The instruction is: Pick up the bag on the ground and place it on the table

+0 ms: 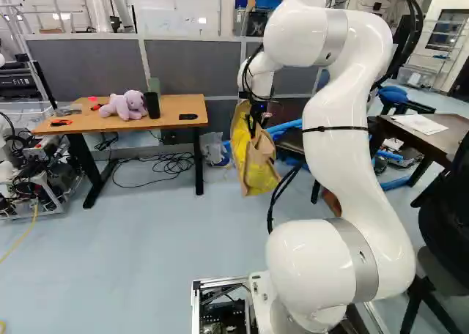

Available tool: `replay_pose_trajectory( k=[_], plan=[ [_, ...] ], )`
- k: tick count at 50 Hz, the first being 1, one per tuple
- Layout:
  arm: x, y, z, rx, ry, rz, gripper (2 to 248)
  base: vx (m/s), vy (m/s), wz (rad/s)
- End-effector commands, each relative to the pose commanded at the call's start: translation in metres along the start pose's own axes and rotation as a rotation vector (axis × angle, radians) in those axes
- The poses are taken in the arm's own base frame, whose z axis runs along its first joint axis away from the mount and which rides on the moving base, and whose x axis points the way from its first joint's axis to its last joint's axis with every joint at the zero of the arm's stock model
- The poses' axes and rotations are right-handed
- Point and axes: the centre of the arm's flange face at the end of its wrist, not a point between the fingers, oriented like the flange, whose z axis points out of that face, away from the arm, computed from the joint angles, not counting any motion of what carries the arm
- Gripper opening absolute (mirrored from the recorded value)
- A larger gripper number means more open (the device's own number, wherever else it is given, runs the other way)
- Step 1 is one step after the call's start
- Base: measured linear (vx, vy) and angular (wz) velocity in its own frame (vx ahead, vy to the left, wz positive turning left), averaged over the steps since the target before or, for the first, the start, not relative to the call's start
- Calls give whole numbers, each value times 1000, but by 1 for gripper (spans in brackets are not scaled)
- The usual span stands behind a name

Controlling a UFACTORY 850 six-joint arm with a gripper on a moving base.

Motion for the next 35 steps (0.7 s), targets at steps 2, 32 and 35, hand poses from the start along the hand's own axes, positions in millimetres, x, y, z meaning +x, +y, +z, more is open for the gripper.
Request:
replay_pose_trajectory(
  k=[2, 32, 35],
  plan=[
    [0, 0, -3, -1, 0, -2, 21, 0, 0, 0],
    [4, 0, -50, -23, 11, -23, 21, 0, 0, 0],
    [4, 0, -54, -25, 13, -24, 21, 0, 0, 0]
  ],
)
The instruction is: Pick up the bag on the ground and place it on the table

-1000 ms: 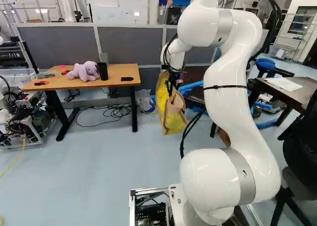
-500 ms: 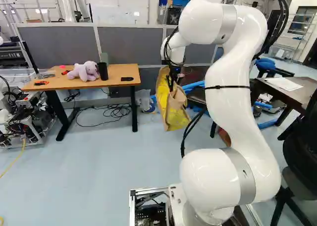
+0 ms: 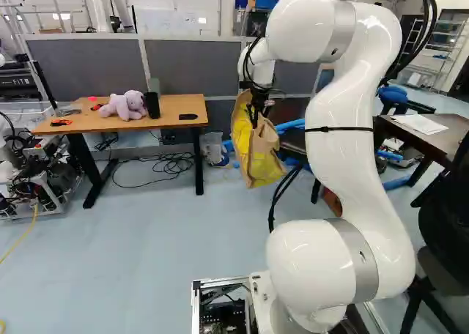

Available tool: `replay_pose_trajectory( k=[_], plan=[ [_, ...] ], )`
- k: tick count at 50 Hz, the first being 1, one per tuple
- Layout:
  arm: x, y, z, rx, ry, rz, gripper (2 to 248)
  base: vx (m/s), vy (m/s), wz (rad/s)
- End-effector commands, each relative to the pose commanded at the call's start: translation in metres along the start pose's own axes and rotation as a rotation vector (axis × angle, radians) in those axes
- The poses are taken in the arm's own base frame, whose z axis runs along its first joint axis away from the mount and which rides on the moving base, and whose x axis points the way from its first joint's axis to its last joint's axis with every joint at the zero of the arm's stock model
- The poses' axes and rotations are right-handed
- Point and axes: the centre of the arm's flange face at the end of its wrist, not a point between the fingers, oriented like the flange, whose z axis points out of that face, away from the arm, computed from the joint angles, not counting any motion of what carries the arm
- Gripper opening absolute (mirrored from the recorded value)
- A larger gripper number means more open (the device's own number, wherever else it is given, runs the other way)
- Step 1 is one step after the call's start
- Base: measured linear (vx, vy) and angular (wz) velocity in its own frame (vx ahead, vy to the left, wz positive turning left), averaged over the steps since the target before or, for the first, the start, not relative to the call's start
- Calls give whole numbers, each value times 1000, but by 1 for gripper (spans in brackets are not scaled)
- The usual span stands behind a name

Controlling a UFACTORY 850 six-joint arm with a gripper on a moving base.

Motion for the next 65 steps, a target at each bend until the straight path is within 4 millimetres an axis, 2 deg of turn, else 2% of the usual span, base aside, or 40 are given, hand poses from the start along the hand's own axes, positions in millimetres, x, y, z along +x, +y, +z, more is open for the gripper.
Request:
replay_pose_trajectory(
  k=[65],
  plan=[
    [9, 2, -99, -41, 60, -23, 21, 0, 0, 0]
  ],
)
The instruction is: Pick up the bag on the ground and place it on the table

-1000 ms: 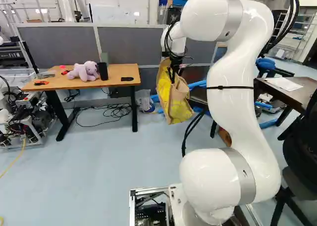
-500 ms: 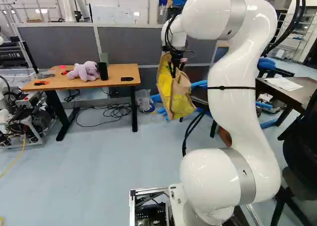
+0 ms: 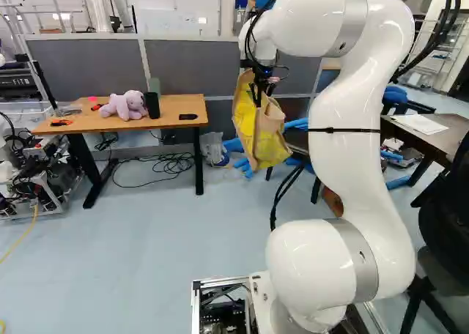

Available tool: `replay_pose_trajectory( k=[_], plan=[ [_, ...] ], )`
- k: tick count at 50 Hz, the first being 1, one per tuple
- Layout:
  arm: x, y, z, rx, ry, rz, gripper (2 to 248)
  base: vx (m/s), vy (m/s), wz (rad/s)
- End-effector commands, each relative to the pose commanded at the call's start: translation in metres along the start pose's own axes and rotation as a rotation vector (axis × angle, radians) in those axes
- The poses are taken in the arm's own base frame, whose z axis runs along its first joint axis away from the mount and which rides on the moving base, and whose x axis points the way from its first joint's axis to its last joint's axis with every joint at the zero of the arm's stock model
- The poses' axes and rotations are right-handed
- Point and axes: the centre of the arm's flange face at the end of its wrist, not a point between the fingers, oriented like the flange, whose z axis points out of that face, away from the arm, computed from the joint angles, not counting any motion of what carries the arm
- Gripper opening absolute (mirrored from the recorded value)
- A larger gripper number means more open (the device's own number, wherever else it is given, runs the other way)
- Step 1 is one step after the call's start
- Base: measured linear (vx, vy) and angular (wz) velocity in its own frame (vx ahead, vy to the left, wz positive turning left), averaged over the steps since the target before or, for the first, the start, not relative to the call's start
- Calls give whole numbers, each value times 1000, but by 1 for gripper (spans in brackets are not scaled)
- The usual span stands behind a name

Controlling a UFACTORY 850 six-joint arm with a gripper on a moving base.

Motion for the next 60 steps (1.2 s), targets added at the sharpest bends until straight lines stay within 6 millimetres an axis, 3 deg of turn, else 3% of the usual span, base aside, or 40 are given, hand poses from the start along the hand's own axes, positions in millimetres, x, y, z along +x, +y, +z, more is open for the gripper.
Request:
replay_pose_trajectory(
  k=[29, 60],
  plan=[
    [3, 2, -42, -3, 12, 3, 21, 0, 0, 0],
    [14, 1, -44, -3, -39, 3, 21, 0, 0, 0]
  ],
)
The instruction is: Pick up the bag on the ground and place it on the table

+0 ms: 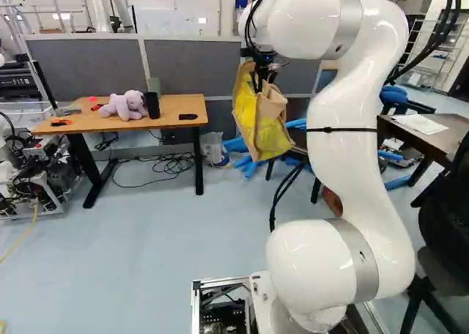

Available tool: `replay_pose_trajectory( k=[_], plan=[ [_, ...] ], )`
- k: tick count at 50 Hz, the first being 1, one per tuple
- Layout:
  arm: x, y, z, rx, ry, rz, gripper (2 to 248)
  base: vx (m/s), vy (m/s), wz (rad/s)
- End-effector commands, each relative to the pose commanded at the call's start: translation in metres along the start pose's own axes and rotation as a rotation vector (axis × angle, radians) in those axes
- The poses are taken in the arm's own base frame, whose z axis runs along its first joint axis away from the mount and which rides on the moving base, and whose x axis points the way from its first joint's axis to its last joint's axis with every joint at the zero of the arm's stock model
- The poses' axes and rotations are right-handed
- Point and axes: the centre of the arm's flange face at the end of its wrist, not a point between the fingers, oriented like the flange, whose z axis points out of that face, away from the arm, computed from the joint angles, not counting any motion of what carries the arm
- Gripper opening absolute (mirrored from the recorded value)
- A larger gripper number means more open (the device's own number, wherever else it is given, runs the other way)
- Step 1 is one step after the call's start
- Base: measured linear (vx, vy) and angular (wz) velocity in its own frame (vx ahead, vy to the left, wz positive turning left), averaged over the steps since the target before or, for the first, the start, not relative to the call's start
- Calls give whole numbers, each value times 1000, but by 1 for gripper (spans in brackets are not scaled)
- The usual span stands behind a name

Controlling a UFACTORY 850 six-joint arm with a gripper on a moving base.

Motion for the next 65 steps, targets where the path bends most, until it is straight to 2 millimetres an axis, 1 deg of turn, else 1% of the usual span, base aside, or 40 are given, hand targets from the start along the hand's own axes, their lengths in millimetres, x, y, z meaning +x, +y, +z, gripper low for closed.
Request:
replay_pose_trajectory(
  k=[12, 65],
  plan=[
    [1, 0, -14, -1, 0, 1, 21, 0, 0, 0],
    [-9, 4, -94, -4, 81, 9, 21, 0, 0, 0]
  ],
)
